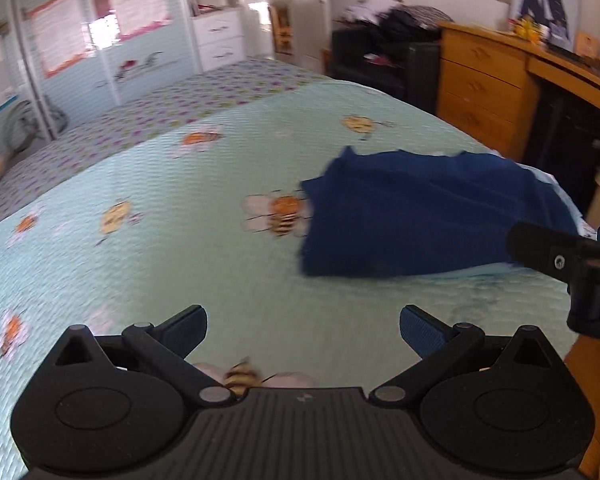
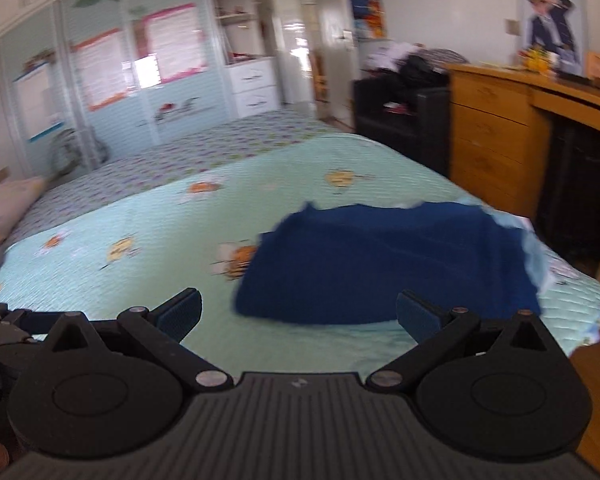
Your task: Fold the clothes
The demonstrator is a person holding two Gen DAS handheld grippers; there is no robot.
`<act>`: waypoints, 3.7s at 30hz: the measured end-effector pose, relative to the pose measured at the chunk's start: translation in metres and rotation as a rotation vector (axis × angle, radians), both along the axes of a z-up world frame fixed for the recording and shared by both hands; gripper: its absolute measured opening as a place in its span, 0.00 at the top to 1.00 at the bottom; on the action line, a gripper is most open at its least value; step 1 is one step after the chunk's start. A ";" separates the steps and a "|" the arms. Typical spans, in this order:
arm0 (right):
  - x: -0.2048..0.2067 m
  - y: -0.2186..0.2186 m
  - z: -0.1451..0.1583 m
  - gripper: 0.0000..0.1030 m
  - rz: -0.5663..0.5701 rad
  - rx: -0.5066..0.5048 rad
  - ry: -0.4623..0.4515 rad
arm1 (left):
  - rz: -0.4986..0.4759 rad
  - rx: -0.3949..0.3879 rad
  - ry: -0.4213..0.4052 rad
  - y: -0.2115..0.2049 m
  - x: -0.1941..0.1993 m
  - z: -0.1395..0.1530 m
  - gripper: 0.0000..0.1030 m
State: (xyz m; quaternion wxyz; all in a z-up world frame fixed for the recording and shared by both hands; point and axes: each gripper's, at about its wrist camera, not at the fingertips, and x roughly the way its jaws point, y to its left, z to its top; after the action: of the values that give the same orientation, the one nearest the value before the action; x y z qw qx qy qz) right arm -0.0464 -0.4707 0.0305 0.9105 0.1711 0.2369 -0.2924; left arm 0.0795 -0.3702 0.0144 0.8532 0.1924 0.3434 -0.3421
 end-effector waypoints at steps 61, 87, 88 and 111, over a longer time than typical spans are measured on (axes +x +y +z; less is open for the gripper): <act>0.016 -0.097 -0.026 0.00 -0.180 0.048 0.146 | -0.042 -0.021 0.080 -0.099 0.000 -0.034 0.01; 0.008 -0.089 -0.024 0.00 -0.178 0.040 0.102 | -0.044 -0.041 0.066 -0.102 -0.002 -0.030 0.01; 0.008 -0.089 -0.024 0.00 -0.178 0.039 0.100 | -0.044 -0.041 0.067 -0.102 -0.002 -0.030 0.01; 0.008 -0.078 -0.024 0.00 -0.162 0.028 0.078 | -0.016 -0.042 0.070 -0.094 0.001 -0.031 0.01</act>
State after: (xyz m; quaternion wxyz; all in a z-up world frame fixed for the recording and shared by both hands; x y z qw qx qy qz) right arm -0.0389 -0.5483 0.0068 0.8715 0.1908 0.2613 -0.3684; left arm 0.0808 -0.4640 -0.0166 0.8419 0.1650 0.3642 -0.3624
